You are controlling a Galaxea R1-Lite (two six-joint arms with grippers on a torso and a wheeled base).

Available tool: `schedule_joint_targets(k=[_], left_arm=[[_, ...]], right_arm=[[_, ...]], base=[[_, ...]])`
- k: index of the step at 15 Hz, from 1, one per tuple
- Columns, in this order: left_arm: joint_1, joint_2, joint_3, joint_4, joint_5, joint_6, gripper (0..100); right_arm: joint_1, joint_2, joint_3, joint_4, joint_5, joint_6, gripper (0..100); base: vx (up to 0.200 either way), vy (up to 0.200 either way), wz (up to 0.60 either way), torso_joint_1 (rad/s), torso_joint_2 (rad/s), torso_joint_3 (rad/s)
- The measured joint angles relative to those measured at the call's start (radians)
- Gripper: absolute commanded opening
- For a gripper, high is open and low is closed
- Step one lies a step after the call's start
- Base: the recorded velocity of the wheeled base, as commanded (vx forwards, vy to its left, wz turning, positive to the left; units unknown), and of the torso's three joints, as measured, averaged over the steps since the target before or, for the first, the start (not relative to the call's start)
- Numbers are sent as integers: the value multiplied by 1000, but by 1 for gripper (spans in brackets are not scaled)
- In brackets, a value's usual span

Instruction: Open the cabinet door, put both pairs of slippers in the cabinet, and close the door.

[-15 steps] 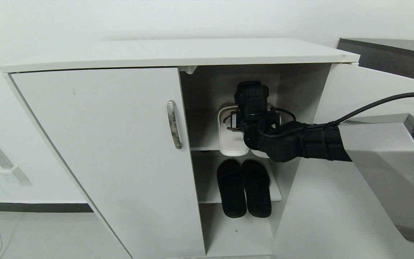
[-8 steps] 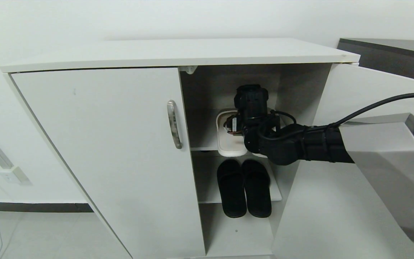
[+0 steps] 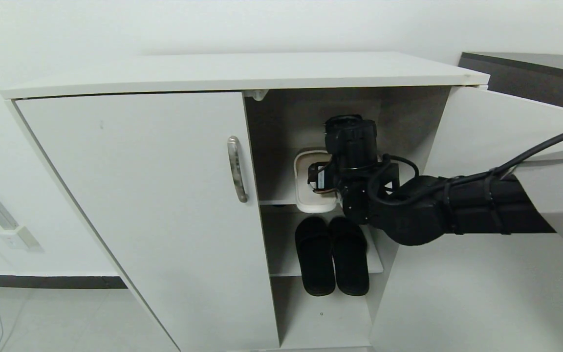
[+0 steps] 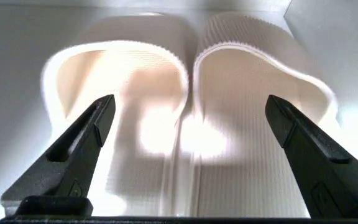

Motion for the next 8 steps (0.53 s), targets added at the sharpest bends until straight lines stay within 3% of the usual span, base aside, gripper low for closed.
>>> schedule_joint_targets(k=[4, 8], left_arm=[[0, 0, 0, 0, 0, 1, 0], [0, 0, 0, 0, -1, 1, 0]], right_arm=[[62, -111, 199, -57, 0, 3, 100], [117, -220, 441, -208, 10, 1, 100]], base=[[0, 0, 0, 0, 0, 0], [0, 0, 0, 0, 0, 0]])
